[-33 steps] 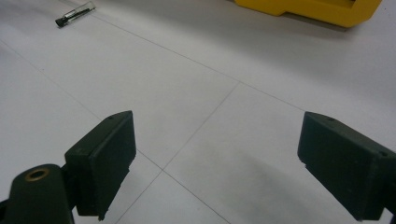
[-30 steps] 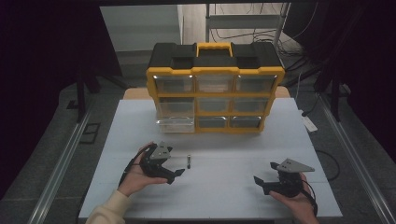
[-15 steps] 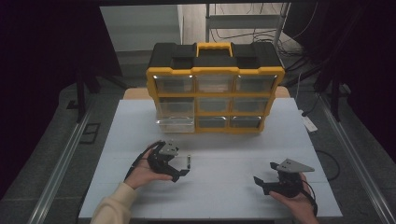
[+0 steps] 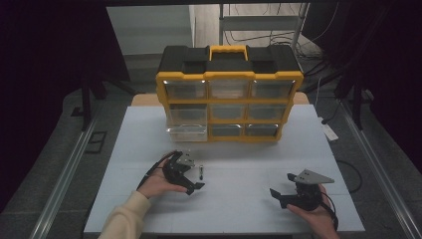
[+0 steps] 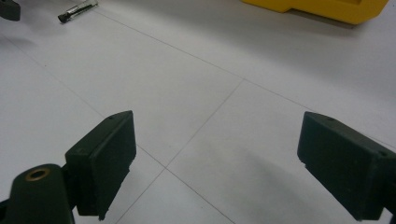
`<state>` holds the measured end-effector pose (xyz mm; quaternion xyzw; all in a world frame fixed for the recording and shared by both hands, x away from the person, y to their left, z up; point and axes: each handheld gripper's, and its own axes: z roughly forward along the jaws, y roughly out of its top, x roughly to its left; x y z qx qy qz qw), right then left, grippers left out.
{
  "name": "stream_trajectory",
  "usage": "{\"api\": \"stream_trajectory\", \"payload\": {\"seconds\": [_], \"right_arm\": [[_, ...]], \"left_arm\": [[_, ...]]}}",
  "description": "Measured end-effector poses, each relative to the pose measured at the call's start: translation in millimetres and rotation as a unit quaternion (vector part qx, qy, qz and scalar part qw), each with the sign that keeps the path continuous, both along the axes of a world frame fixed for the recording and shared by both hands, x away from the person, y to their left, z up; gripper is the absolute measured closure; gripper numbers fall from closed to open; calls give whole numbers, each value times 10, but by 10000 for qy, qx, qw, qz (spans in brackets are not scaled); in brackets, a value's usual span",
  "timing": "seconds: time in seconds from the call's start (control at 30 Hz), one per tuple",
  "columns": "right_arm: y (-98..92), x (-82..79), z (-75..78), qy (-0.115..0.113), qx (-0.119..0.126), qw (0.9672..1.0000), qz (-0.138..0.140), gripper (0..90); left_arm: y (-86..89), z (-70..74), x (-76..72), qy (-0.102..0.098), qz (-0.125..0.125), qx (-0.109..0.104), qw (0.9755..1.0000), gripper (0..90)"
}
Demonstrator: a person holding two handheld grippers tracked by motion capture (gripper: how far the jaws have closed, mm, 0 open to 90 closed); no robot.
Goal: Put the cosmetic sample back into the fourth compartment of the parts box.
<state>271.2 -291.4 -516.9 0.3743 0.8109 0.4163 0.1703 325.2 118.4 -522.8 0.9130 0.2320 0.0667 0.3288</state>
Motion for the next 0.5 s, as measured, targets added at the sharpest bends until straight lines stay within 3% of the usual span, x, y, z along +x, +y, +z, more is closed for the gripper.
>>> {"api": "stream_trajectory", "payload": {"seconds": [0.27,0.33,0.5], "right_arm": [[4,1,-4,22,3,10000,20,126],[3,2,-5,26,2,10000,20,126],[3,1,-5,27,-5,10000,23,126]], "left_arm": [[-26,-50,47,58,-19,143,9999,44],[-51,-32,59,22,-75,261,9996,41],[-88,27,88,-39,-162,267,9995,43]]}}
